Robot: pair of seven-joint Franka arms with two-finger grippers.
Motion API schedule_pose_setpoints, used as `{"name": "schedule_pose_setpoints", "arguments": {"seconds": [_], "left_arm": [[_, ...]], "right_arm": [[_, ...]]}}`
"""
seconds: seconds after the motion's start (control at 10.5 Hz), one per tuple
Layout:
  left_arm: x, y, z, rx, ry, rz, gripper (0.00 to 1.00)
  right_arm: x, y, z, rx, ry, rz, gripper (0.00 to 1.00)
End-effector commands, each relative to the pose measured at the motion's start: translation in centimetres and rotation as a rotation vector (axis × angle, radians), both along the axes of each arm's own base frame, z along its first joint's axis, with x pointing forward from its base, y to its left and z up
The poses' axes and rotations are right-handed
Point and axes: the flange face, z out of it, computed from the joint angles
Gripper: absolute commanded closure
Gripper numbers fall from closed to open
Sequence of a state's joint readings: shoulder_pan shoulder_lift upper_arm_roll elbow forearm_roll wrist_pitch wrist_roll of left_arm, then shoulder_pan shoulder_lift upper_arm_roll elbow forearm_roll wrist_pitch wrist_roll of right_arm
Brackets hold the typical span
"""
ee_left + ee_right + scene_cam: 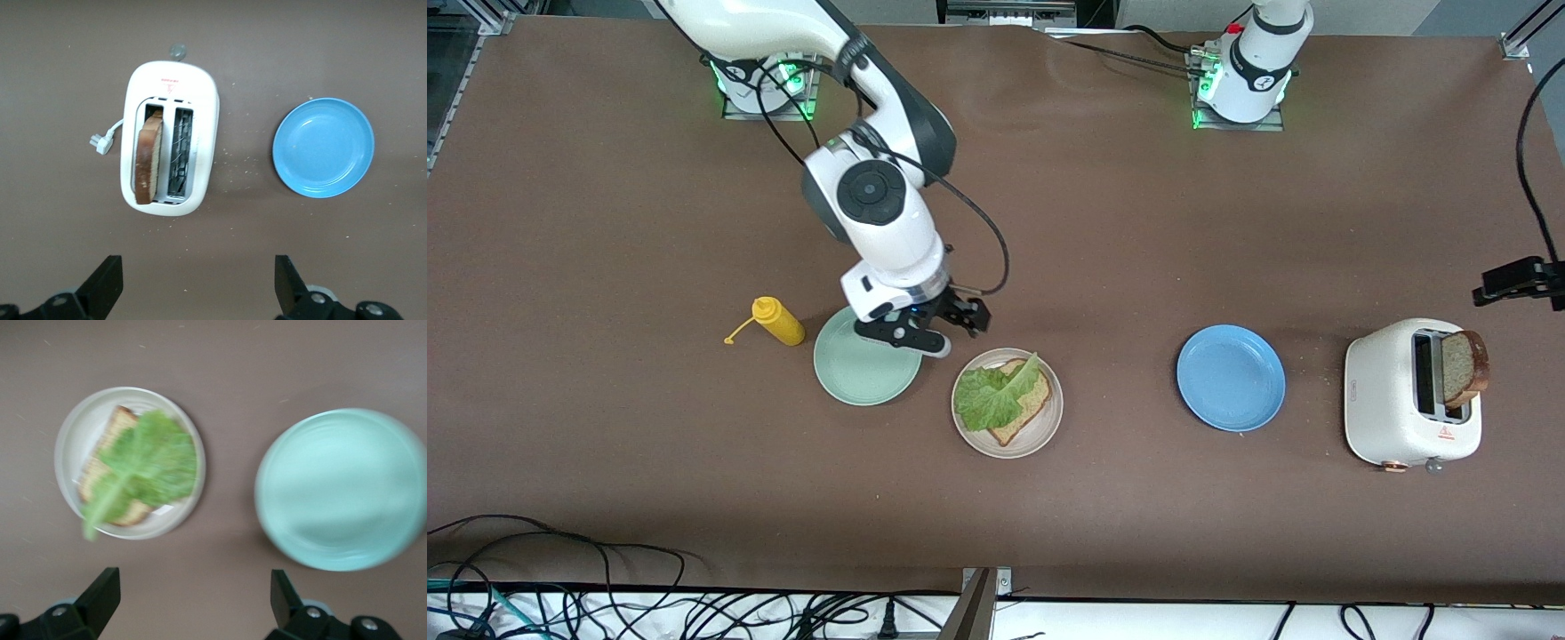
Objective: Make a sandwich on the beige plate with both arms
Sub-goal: 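Move the right gripper to the mustard while the left gripper enters the toaster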
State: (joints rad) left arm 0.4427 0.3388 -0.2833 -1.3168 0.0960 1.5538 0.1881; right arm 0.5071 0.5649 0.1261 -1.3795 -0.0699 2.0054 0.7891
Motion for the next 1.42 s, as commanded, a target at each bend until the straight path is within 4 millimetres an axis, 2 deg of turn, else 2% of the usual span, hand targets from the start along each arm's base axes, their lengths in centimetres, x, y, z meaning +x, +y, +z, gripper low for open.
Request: {"name": "schedule_pose_setpoints", "arguments": {"seconds": [0.0, 0.19, 0.28, 0.66, 0.85, 1.04, 1.14, 1.33], "left_arm": [[1.2, 2.3, -3.2, 0.056, 0.013, -0.023, 0.0], [2.1, 3.9, -5.9, 0.09, 0.023, -0.023, 0.0], [2.3, 4.6, -6.8, 0.084, 0.023, -0.015, 0.0], [2.9, 4.2, -7.7, 0.079, 0.007, -0.022, 0.0], [3.2, 4.0, -9.0, 0.072, 0.019, -0.029, 0.0], [3.6, 3.9, -10.4, 0.063, 0.037, -0.034, 0.0], [3.8, 4.0, -11.2, 0.059, 0.042, -0.034, 0.0], [4.1, 4.1, -12.5, 0.053, 0.046, -0.036, 0.0]], "right_arm": [[-0.4, -4.9, 3.2, -0.104, 0.055, 0.173, 0.0], [-0.1, -10.0, 5.8, -0.138, 0.084, 0.3, 0.0], [0.1, -13.2, 6.6, -0.152, 0.103, 0.368, 0.0], [0.4, -27.5, 6.6, 0.018, 0.162, 0.558, 0.0], [-0.3, -34.7, 4.4, 0.134, 0.168, 0.663, 0.0], [-1.5, -41.0, 1.2, 0.291, 0.121, 0.785, 0.0], [-2.1, -43.6, -0.3, 0.353, 0.086, 0.824, 0.0], [-2.6, -47.3, -2.9, 0.423, 0.026, 0.902, 0.0]]}}
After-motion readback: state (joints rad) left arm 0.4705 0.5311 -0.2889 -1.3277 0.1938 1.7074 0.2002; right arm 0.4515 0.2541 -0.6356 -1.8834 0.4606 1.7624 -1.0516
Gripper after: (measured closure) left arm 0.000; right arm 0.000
